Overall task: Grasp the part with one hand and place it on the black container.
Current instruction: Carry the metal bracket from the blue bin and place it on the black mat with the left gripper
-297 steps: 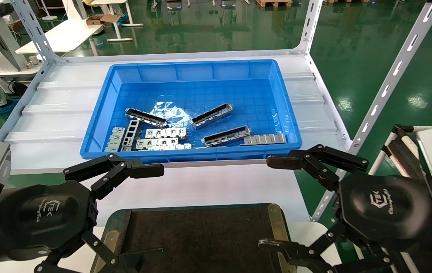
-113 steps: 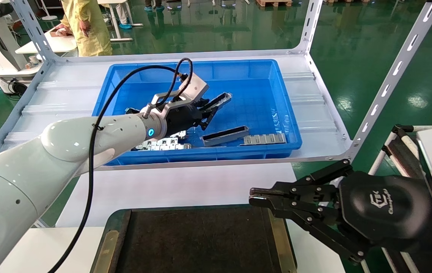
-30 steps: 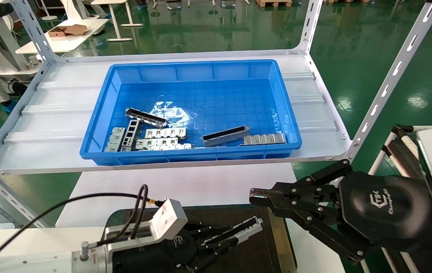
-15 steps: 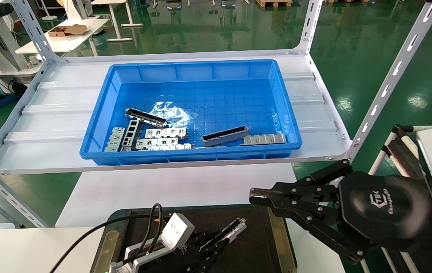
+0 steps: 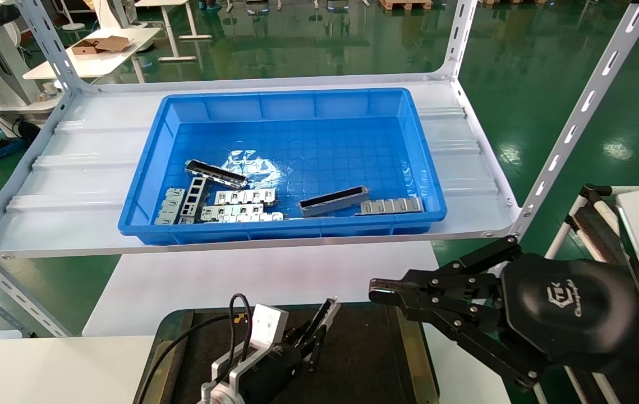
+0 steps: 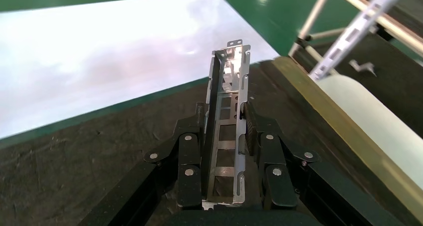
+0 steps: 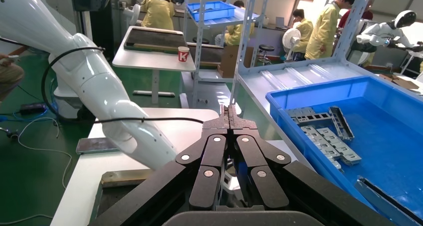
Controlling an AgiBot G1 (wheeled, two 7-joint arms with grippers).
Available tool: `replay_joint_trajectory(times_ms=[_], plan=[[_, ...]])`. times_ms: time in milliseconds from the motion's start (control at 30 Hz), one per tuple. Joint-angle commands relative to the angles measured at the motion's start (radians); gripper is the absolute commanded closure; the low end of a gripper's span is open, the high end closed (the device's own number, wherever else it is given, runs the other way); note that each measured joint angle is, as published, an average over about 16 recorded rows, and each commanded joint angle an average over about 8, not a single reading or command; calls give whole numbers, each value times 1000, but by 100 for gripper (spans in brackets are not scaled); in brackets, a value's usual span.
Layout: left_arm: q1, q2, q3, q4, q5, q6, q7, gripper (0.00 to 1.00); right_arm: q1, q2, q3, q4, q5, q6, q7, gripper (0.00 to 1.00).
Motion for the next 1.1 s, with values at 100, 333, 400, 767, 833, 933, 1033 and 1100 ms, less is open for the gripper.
replay_joint_trajectory(times_ms=[100,333,400,767,833,933,1033,1100], plan=[[-14,47,35,3,-69,-105,6,100,0,0,0,0,0,0,0,100],[-64,124,105,2,-255,-271,60,100,0,0,0,0,0,0,0,100],[-86,148,127,3,-328,-324,86,100,0,0,0,0,0,0,0,100],[-190,236,170,6,-609,-472,168,100,0,0,0,0,0,0,0,100],[-183,239,161,11,-598,-465,152,100,0,0,0,0,0,0,0,100],[-164,243,148,22,-573,-455,124,100,0,0,0,0,0,0,0,100],[-143,250,133,39,-547,-444,92,100,0,0,0,0,0,0,0,100],[-129,257,122,54,-530,-437,69,100,0,0,0,0,0,0,0,100]])
